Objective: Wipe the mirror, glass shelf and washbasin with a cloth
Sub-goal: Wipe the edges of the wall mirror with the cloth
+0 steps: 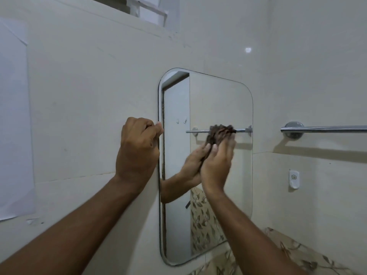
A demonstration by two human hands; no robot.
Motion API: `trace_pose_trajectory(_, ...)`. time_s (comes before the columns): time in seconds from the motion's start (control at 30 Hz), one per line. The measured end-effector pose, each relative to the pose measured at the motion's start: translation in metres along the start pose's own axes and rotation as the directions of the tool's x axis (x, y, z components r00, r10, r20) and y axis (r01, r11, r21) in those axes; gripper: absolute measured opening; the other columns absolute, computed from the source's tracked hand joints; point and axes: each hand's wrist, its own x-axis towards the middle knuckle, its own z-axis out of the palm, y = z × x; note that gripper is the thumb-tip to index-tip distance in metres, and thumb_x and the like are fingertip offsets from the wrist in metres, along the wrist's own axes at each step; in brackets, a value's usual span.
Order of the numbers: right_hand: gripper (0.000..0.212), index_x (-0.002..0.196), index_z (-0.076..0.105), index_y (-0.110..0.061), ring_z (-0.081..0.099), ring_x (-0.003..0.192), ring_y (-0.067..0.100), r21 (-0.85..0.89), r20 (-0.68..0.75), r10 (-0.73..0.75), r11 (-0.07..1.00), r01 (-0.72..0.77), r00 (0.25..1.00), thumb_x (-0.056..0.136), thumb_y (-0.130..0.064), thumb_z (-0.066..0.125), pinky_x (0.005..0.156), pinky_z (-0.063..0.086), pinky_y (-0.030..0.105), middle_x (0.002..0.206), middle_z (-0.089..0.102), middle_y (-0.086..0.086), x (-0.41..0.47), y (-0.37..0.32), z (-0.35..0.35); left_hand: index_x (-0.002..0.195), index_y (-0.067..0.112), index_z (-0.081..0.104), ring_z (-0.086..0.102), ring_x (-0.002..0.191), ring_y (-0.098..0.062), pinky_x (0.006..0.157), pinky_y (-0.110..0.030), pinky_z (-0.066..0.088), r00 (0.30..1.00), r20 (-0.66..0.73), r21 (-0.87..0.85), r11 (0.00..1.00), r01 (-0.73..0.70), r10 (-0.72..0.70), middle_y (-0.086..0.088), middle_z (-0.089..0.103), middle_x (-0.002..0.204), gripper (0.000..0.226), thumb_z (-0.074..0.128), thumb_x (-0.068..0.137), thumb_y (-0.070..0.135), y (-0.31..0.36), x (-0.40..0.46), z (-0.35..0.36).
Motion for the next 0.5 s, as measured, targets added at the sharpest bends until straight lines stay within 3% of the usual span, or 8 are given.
trace_pose_trajectory(0.07,0.053,0.158,0.017,-0.015,0.008,0.154,0.018,0.011,0.07,-0.154,0.988,0.153,0.986,0.107,-0.025,0.025,0.124,0.022,0.044,0.167,0.01,0.003,-0.03,-0.022,0.008,0.087,-0.002,0.07,0.052,0.081,-0.027,0.072,-0.039,0.047,1.0,0.008,-0.015,1.0,0.021,-0.021,-0.012,0.062,0.078,0.013,0.065,0.092,0.008,0.002,0.002,-0.002)
trace_pose_trajectory(0.13,0.054,0.157,0.017,-0.009,0.002,0.155,0.018,0.03,0.127,-0.25,0.968,0.248,0.96,0.107,-0.026,0.025,0.125,0.015,0.047,0.167,0.01,0.006,-0.052,-0.037,0.015,0.085,0.0,0.071,0.05,0.08,-0.026,0.071,-0.04,0.046,0.999,0.024,-0.018,0.999,0.048,-0.047,-0.009,0.06,0.077,0.014,0.063,0.093,0.01,0.004,0.003,-0.006)
trace_pose_trajectory(0.37,0.061,0.155,0.023,-0.002,0.005,0.154,0.028,0.087,0.229,-0.461,0.887,0.454,0.857,0.1,0.006,0.048,0.122,0.017,0.054,0.166,0.012,0.011,-0.105,-0.039,0.015,0.091,0.006,0.073,0.047,0.081,-0.019,0.072,-0.028,0.044,0.977,0.084,-0.025,0.979,0.201,-0.198,-0.005,0.06,0.079,0.011,0.064,0.092,0.01,0.02,-0.036,-0.022)
trace_pose_trajectory(0.5,0.052,0.149,0.033,0.004,0.018,0.152,0.033,0.074,0.26,-0.602,0.792,0.606,0.755,0.099,0.001,0.047,0.12,0.025,0.056,0.161,0.025,0.019,-0.104,-0.006,0.002,0.092,0.005,0.074,0.049,0.079,-0.024,0.071,-0.037,0.044,0.987,0.13,0.022,0.996,0.088,-0.09,-0.007,0.061,0.08,0.011,0.063,0.093,0.008,0.016,-0.057,-0.027)
